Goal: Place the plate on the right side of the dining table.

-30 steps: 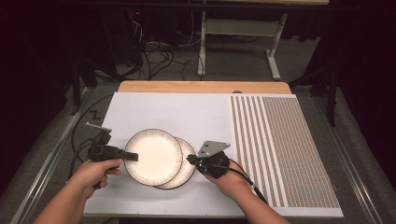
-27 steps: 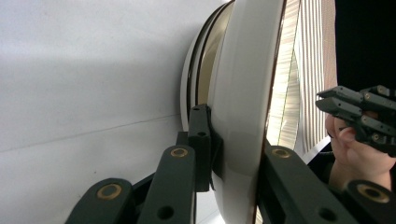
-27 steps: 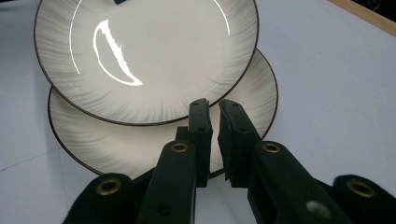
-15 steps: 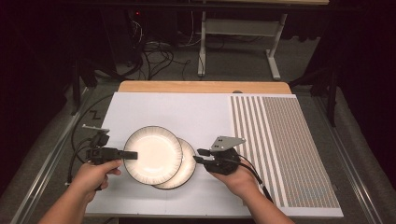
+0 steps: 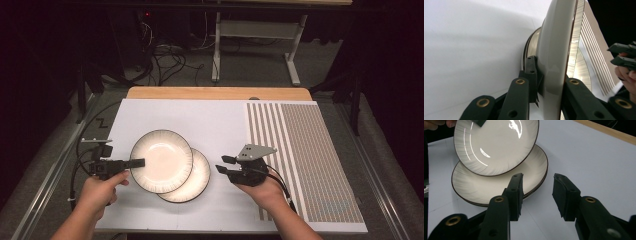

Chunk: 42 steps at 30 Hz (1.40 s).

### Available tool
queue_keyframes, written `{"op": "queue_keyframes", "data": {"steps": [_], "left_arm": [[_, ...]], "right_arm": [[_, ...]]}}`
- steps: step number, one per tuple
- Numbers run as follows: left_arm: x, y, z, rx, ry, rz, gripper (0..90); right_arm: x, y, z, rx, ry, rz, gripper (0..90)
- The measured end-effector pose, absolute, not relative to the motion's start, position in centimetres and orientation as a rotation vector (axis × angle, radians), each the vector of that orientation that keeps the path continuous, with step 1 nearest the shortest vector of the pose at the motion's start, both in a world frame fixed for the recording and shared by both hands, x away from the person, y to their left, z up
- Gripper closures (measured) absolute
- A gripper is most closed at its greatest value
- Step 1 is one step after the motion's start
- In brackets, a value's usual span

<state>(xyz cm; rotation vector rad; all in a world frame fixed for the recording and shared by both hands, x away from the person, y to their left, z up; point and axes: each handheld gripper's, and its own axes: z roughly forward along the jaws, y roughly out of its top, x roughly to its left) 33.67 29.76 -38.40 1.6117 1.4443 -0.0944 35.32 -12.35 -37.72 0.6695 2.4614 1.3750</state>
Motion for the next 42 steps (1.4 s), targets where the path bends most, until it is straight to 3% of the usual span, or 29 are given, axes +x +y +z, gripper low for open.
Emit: {"op": "queue_keyframes", "data": {"steps": [16,28,38,42], "left_arm": [[31.9,28.6,-38.6,1.612,1.303,0.159,81.2],[30.5,27.8,-38.8,1.62,1.193,0.311,81.1],[29.7,27.2,-38.6,1.653,1.117,0.395,81.0],[29.4,27.1,-38.6,1.661,1.087,0.421,80.9]], "right_arm": [[33.9,-17.6,-37.1,0.712,2.395,1.376,55.5],[33.0,-22.0,-37.1,0.781,2.266,1.431,26.0],[31.9,-23.4,-37.2,0.841,2.162,1.442,1.5],[31.8,-22.9,-37.3,0.834,2.162,1.431,1.1]]}}
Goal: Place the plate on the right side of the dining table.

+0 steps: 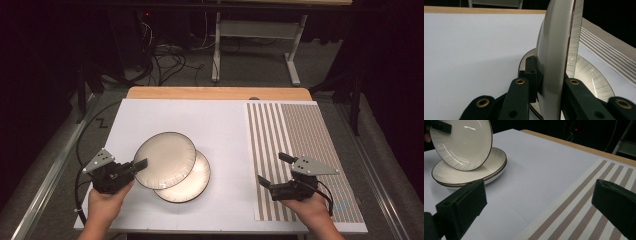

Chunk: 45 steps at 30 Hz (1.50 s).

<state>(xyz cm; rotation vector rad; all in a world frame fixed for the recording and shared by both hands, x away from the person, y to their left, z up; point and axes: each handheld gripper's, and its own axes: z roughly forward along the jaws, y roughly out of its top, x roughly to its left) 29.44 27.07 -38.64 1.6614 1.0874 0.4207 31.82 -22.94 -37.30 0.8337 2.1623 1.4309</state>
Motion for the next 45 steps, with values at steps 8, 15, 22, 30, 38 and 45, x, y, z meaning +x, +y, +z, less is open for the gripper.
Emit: {"op": "queue_keyframes", "data": {"steps": [8,15,22,30,38,45], "left_arm": [[29.1,26.9,-38.6,1.676,1.048,0.454,80.8],[28.8,26.7,-38.4,1.688,1.039,0.478,80.8],[28.7,26.6,-38.4,1.697,1.027,0.493,80.8],[28.6,26.5,-38.4,1.704,1.013,0.504,80.7],[28.5,26.5,-38.3,1.713,0.999,0.52,80.6],[28.5,26.5,-38.3,1.719,0.993,0.523,80.5]], "right_arm": [[31.9,-21.7,-37.1,0.833,2.18,1.452,1.4],[32.4,-18.5,-36.6,0.761,2.216,1.451,3.3],[33.6,-14.8,-36.3,0.708,2.241,1.471,7.3],[35.1,-11.2,-37.0,0.679,2.298,1.464,12.2],[36.1,-8.4,-38.2,0.672,2.374,1.457,18.9],[36.8,-6.3,-39.4,0.694,2.418,1.462,30.7]]}}
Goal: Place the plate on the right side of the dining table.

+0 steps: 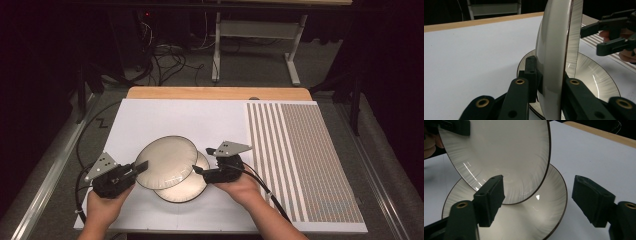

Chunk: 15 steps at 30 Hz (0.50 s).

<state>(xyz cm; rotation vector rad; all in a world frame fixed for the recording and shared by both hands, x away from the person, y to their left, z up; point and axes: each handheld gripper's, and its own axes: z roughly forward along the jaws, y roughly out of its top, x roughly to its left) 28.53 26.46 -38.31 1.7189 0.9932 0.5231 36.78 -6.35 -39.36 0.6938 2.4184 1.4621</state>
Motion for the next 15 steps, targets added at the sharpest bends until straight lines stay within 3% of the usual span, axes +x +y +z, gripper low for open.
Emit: {"op": "queue_keyframes", "data": {"steps": [9,15], "left_arm": [[28.5,26.4,-38.3,1.724,0.984,0.529,80.5],[28.4,26.4,-38.3,1.723,0.978,0.536,80.5]], "right_arm": [[38.0,-5.1,-40.3,0.756,2.413,1.495,60.6],[38.3,-4.8,-40.3,0.785,2.414,1.534,69.2]]}}
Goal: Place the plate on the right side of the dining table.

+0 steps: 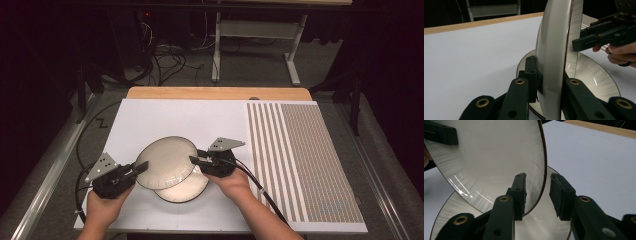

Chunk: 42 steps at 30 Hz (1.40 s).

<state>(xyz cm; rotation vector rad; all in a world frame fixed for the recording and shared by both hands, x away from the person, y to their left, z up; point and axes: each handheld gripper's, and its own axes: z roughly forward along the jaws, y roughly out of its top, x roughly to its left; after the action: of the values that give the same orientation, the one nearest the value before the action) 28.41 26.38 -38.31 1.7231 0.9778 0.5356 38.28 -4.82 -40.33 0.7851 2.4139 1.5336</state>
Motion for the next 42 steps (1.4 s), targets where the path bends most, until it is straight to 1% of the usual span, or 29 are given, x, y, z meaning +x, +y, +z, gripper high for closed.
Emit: {"op": "queue_keyframes", "data": {"steps": [8,10,17,30,36,42], "left_arm": [[28.4,26.4,-38.3,1.726,0.98,0.535,80.5],[28.4,26.4,-38.3,1.728,0.982,0.53,80.4],[28.5,26.4,-38.2,1.719,1.005,0.491,81.0],[27.9,25.8,-37.2,1.679,0.965,0.437,80.8],[27.9,24.8,-36.9,1.682,0.938,0.403,80.8],[28.0,23.2,-36.8,1.708,0.908,0.397,80.7]], "right_arm": [[38.8,-4.4,-40.9,0.807,2.443,1.536,75.6],[38.7,-4.3,-40.9,0.801,2.445,1.54,80.3],[38.8,-4.6,-40.7,0.841,2.466,1.566,83.9],[37.7,-6.5,-38.1,0.794,2.433,1.637,86.7],[37.0,-8.1,-37.4,0.783,2.424,1.655,87.5],[36.4,-9.9,-37.1,0.78,2.408,1.645,87.7]]}}
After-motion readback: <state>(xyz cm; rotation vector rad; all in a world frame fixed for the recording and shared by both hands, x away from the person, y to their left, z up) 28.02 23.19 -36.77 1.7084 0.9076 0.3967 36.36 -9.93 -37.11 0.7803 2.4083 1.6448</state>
